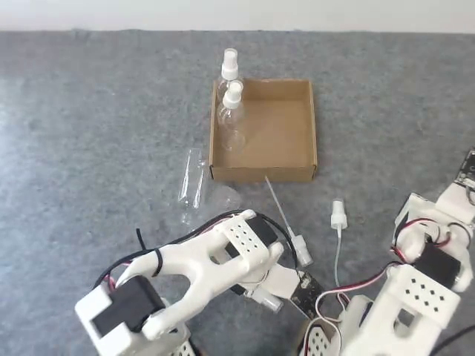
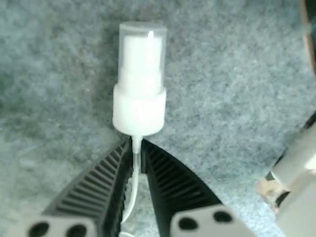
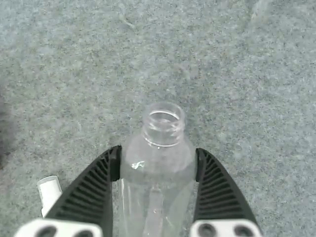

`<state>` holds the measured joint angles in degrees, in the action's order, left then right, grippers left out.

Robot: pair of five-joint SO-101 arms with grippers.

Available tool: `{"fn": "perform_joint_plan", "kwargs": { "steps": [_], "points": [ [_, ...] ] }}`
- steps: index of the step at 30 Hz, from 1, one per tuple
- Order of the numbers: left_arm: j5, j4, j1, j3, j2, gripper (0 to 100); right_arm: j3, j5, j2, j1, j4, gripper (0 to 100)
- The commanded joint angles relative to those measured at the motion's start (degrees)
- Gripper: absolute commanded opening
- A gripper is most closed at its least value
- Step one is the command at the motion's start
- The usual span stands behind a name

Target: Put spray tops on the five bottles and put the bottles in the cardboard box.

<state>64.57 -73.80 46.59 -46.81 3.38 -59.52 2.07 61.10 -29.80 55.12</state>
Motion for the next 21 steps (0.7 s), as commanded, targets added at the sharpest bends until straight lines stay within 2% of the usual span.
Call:
{"fn": "perform_joint_plan", "kwargs": {
  "steps": [1,4,7,11,21],
  "points": [
    [-3.5,-4.1,-0.1,5.1,1.0,1,0.9,0.1,0.6,-0.8,-1.5,4.5],
    [-4.0,-8.4,-1.2,7.8,1.0,1,0.9,0.1,0.6,-0.8,-1.5,4.5],
    [-6.5,-9.4,-4.4,9.9,1.0,1,0.9,0.1,0.6,-0.8,-1.5,4.5],
    [-8.9,-9.4,-9.3,11.4,1.0,1,0.9,0.1,0.6,-0.8,-1.5,4.5],
    [-22.2,-6.7,-20.2,11.4,0.4,1,0.9,0.1,0.6,-0.8,-1.5,4.5]
  ]
}}
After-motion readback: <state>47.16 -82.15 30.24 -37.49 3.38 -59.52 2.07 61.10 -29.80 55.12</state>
